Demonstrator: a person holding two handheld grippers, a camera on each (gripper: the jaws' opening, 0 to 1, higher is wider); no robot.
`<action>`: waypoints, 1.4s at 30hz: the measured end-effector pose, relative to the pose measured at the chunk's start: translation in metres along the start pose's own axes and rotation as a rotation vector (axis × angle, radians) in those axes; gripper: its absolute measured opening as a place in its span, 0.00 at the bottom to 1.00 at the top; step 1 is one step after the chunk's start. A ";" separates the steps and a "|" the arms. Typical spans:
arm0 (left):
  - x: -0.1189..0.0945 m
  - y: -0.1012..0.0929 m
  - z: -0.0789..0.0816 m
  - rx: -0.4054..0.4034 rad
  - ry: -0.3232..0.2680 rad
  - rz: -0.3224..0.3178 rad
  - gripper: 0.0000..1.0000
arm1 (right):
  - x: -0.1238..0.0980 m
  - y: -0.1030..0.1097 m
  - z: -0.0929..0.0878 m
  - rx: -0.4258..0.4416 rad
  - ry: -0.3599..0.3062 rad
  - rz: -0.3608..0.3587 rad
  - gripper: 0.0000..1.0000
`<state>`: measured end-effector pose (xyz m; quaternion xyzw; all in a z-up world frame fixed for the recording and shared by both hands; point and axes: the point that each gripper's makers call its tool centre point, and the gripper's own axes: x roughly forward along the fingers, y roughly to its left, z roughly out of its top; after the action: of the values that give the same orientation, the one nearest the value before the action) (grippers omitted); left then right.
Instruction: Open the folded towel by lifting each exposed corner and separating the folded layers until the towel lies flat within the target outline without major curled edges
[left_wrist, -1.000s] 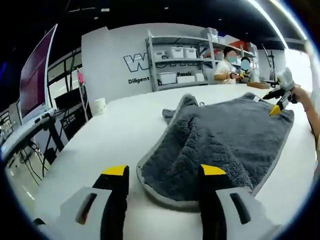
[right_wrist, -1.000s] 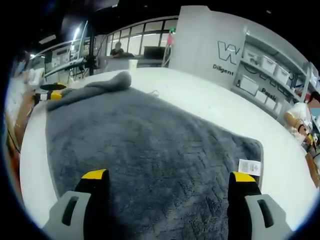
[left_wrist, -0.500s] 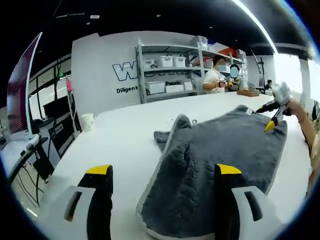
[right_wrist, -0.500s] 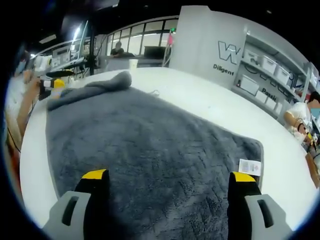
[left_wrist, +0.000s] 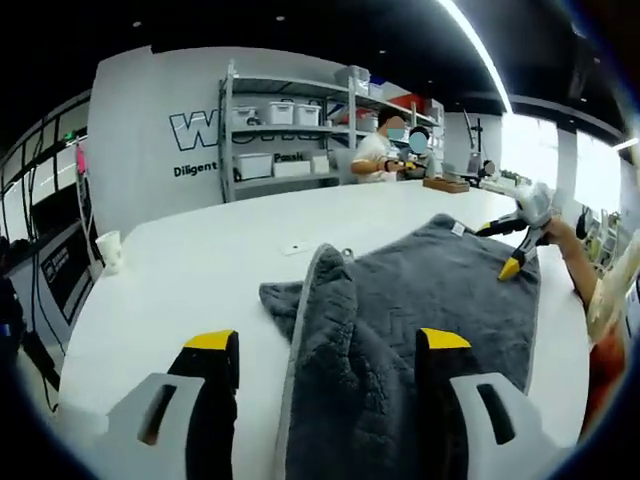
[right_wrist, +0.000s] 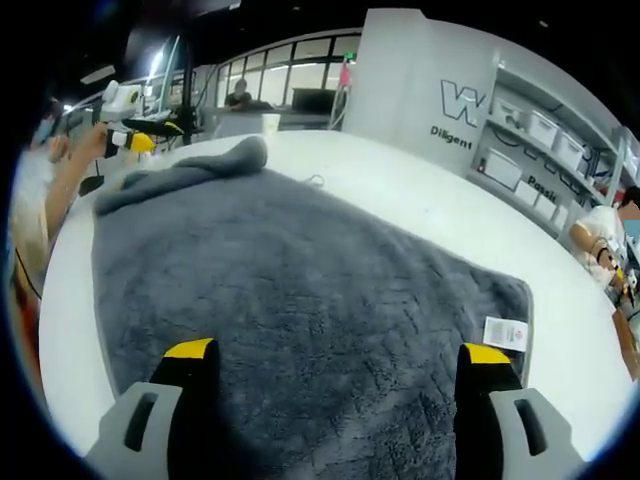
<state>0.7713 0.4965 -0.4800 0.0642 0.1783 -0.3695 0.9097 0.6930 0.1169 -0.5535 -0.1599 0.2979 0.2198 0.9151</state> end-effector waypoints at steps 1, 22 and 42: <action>0.004 0.002 0.002 -0.014 -0.002 -0.014 0.63 | 0.001 0.000 -0.001 -0.001 0.003 0.001 0.98; 0.088 0.019 -0.002 -0.135 0.084 -0.137 0.42 | 0.003 0.002 -0.001 -0.001 0.006 0.014 0.97; 0.103 0.007 -0.018 -0.179 0.139 -0.228 0.05 | 0.003 0.003 -0.002 0.006 0.008 0.018 0.97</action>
<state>0.8392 0.4393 -0.5355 -0.0123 0.2790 -0.4478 0.8494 0.6932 0.1195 -0.5575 -0.1554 0.3036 0.2262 0.9124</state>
